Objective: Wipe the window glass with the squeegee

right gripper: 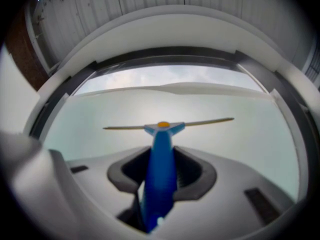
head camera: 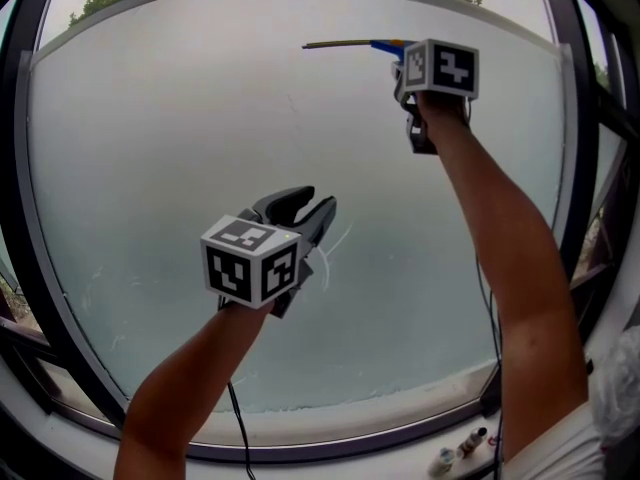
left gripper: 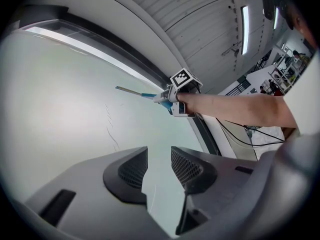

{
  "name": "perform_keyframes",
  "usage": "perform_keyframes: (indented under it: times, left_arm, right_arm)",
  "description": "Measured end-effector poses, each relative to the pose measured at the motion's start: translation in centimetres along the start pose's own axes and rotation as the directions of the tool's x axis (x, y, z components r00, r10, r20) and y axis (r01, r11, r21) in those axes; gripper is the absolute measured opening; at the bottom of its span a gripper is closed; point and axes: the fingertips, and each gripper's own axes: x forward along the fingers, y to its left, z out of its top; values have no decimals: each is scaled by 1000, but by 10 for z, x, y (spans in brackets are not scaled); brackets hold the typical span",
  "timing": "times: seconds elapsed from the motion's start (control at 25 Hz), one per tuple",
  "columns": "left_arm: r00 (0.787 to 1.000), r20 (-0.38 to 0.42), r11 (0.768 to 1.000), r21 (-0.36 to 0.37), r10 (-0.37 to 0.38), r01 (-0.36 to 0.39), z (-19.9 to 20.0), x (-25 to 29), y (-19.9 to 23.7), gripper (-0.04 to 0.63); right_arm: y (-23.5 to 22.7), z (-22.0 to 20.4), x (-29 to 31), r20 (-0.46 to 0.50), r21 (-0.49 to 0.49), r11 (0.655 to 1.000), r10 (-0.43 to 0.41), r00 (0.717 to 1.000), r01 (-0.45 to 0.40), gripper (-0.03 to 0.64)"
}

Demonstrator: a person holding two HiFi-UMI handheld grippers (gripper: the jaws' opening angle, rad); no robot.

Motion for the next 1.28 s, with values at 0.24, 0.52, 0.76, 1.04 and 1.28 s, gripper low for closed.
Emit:
perform_keyframes:
  times: [0.24,0.52,0.76,1.04,1.28]
  left_arm:
    - [1000,-5,1000,-18,-22,22,-8,-3,-9,166]
    - [998,-6,998,-31,-57,57,-14,-8,-27,166]
    - [998,-11,997,-46,-63,62,-16,-14,-35,166]
    - [998,-29,996,-71,-63,61,-31,-19,-43,166]
    - [997,-44,995,-85,-62,59,-40,-25,-50,166]
  right_arm:
    - [-2,-9,-1,-15,5,1000,8,1000,-8,152]
    - [-3,-20,-7,-35,9,1000,4,999,-3,152]
    - [-1,-34,-13,-61,8,1000,5,998,-4,152]
    - [-1,-56,-22,-93,13,1000,7,996,-6,152]
    - [1,-72,-30,-114,16,1000,9,993,-8,152]
